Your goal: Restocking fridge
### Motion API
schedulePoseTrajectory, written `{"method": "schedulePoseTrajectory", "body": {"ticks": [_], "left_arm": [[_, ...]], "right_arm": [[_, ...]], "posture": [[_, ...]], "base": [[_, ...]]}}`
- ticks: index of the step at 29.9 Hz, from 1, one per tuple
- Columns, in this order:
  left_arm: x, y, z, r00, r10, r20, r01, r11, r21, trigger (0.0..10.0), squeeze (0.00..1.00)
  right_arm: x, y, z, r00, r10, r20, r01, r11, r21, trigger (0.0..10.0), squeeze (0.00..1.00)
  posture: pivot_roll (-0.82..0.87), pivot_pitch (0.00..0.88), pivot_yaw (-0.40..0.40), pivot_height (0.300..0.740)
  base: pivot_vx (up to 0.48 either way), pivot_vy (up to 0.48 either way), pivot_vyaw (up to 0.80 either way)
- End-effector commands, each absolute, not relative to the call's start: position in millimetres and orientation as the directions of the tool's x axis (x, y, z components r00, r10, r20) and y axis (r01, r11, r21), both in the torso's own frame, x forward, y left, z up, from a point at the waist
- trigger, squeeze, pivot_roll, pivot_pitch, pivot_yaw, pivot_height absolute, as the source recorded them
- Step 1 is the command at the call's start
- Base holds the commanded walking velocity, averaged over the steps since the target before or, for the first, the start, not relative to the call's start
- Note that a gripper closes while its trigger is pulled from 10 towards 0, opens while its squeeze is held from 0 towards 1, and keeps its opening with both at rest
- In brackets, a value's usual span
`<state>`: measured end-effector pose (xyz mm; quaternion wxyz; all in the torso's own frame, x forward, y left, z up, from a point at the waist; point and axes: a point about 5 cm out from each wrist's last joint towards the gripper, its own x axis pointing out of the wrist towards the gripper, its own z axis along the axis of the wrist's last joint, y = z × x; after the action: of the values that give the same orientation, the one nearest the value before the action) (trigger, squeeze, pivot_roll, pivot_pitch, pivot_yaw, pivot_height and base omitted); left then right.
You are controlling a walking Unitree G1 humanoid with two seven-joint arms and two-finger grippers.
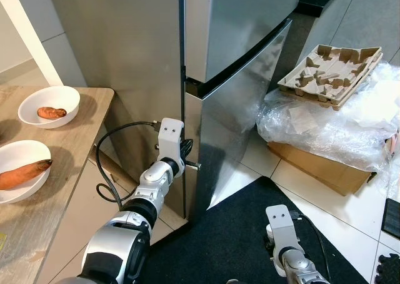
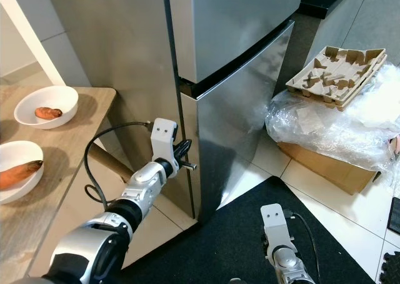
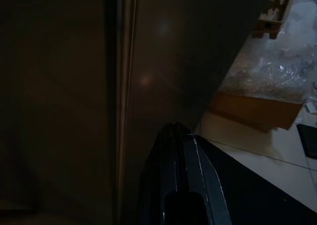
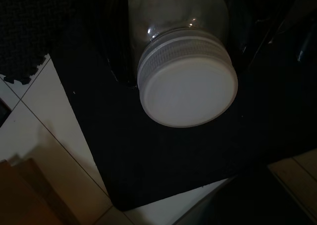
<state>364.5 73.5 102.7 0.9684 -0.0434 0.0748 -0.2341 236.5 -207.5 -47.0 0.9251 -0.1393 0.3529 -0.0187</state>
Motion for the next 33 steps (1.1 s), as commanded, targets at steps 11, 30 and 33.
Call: {"method": "schedulePoseTrajectory", "body": {"ticks": [11,30,33], "left_arm": [[373,92,108,0.925,-0.354,-0.14,0.354,0.935,-0.026,10.0,0.0],[382,106,122,0.946,-0.305,-0.106,0.303,0.952,-0.036,10.0,0.0],[381,91,124,0.932,-0.35,-0.099,0.346,0.937,-0.052,10.0,0.0]], "right_arm": [[228,-208,-52,0.745,-0.143,-0.651,-0.062,0.958,-0.281,10.0,0.0],[226,-209,-53,0.739,-0.143,-0.658,-0.066,0.957,-0.281,10.0,0.0],[225,-209,-53,0.74,-0.145,-0.657,-0.06,0.958,-0.28,10.0,0.0]], "posture": [[-0.13,0.178,-0.011,0.74],[-0.12,0.227,-0.012,0.74],[-0.12,0.227,-0.008,0.74]], "base": [[0.0,0.0,0.0],[0.0,0.0,0.0],[0.0,0.0,0.0]]}}
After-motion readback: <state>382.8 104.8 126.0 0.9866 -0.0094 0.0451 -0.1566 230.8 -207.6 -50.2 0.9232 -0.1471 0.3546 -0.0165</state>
